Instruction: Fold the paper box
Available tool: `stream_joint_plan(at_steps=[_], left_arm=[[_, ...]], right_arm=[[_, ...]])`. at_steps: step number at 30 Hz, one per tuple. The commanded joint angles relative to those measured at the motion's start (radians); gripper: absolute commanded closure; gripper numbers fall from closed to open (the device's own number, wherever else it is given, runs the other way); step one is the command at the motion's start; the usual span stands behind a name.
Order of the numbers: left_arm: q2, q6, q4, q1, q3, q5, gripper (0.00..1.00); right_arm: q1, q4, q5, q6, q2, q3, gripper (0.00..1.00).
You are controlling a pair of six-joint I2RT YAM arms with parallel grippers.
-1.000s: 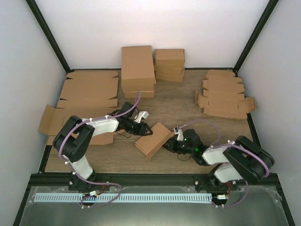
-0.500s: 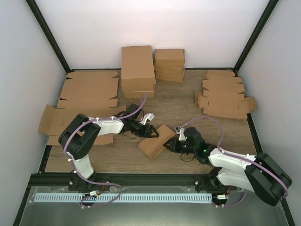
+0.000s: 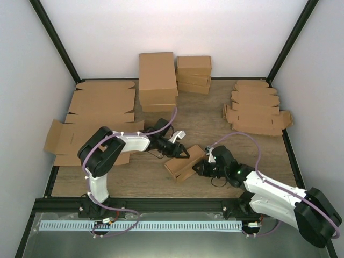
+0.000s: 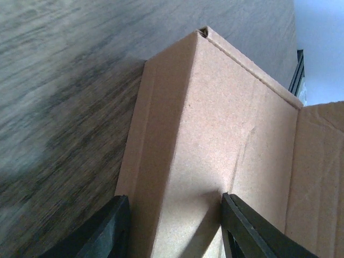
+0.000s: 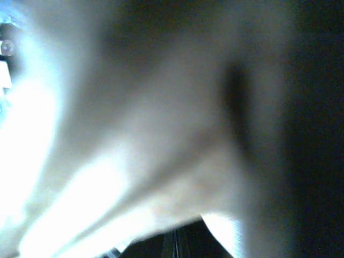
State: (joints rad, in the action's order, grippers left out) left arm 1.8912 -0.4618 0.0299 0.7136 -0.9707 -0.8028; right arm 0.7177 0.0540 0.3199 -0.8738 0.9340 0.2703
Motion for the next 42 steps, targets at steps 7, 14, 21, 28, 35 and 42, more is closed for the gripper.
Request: stream_joint_plan(at_steps=[7,14,21,28,35,42], left_arm=[[0.008,0.021,0.114,0.065,-0.067,-0.034,0.41],[-0.041,0.076,0.173,-0.035,-0.111,0.05,0.34],[-0.104,0.148,0.247,-0.138,-0.148,0.054,0.1],[-0.232,0.211,0.299,-0.224,-0.145,0.075,0.08],[-0.388,0.225,0.332,-0.225,-0.094,0.113,0.08],[-0.679,0.096,0.37,-0.182,0.012,0.325,0.12]], right_arm=[[0.006,-0.021,-0.064,0.069,-0.022,0.162,0.99],[-0.013,-0.025,-0.061,0.112,0.064,0.229,0.99],[-0.036,-0.044,-0.046,0.152,0.171,0.308,0.99],[-0.06,-0.071,-0.003,0.175,0.287,0.374,0.99],[-0.061,-0.029,-0.003,0.219,0.289,0.426,0.99],[-0.1,0.105,0.068,0.409,0.249,0.496,0.91]])
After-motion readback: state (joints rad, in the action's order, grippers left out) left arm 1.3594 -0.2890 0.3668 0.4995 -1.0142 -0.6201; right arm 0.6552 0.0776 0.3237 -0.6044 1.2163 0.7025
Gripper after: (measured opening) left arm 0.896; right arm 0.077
